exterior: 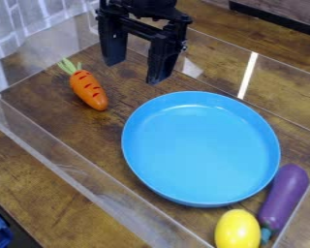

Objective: Move the carrot to the right side

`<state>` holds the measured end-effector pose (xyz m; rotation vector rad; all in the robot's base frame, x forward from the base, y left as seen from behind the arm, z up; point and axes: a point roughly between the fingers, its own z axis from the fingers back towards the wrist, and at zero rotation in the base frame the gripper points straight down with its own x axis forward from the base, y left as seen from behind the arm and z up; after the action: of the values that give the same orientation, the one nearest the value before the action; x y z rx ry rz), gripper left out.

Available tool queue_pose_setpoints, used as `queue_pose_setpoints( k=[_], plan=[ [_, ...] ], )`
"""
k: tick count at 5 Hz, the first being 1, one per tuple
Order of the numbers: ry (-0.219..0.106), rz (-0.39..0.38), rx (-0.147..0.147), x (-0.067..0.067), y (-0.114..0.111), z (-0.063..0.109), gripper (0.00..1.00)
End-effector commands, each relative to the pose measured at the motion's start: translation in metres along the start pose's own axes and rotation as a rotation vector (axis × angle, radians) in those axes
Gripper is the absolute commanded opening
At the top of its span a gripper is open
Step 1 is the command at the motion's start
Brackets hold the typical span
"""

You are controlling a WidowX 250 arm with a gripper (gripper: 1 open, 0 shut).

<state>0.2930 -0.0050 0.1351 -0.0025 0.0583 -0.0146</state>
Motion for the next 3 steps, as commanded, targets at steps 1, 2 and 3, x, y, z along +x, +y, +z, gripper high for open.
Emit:
queue_pose_setpoints(
  k=[1, 2, 3],
  plan=[
    [0.013, 0.018, -0.006, 0.0002, 0.0010, -0.0052, 1.00],
    [0.016, 0.076, -0.017, 0.0015, 0.0070, -0.0104, 1.00],
    [0.026, 0.102, -0.024, 0.0022, 0.0093, -0.0150, 1.00]
  ],
)
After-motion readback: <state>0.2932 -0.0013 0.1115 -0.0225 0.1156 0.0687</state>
